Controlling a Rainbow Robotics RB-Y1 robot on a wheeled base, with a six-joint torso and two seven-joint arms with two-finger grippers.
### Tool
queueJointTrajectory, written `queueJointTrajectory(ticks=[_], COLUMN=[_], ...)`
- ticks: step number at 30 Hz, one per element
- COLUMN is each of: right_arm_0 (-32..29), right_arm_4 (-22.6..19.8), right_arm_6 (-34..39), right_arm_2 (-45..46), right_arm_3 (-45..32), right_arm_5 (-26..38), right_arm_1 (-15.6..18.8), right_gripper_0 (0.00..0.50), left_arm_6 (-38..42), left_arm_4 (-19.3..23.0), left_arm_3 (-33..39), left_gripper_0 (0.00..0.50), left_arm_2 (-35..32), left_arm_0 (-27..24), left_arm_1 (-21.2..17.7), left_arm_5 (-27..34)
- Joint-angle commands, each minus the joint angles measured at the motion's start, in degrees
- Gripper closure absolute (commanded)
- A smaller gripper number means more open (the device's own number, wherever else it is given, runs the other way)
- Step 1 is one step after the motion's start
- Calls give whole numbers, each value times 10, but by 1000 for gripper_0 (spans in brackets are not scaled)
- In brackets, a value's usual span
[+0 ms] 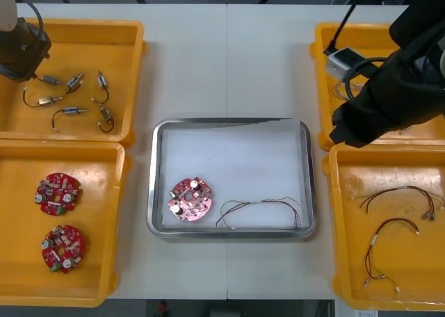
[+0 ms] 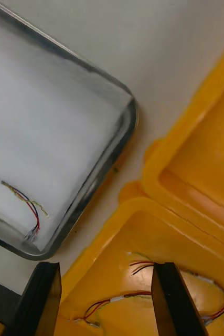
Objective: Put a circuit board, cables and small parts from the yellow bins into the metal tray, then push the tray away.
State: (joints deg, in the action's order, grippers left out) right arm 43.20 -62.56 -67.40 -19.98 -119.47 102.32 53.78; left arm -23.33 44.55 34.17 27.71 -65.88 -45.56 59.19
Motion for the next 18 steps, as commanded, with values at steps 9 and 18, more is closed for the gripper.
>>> queueJointTrajectory(ticks=[9, 18], right_arm_0=[-18, -18], right_arm_4=[26, 51], right_arm_6=[141, 184], right_arm_2=[55, 83], right_arm_3=[63, 153], right_arm_5=[17, 20], right_arm_1=[54, 62], right_gripper_0=[0, 0], left_arm_6=[-42, -45], left_arm_4=[15, 32], left_arm_3=[-14, -15], left_gripper_0=[0, 0], left_arm_2=[60, 73], left_arm_0=[-28, -13], left_arm_1=[19, 22], left_arm_5=[-36, -55])
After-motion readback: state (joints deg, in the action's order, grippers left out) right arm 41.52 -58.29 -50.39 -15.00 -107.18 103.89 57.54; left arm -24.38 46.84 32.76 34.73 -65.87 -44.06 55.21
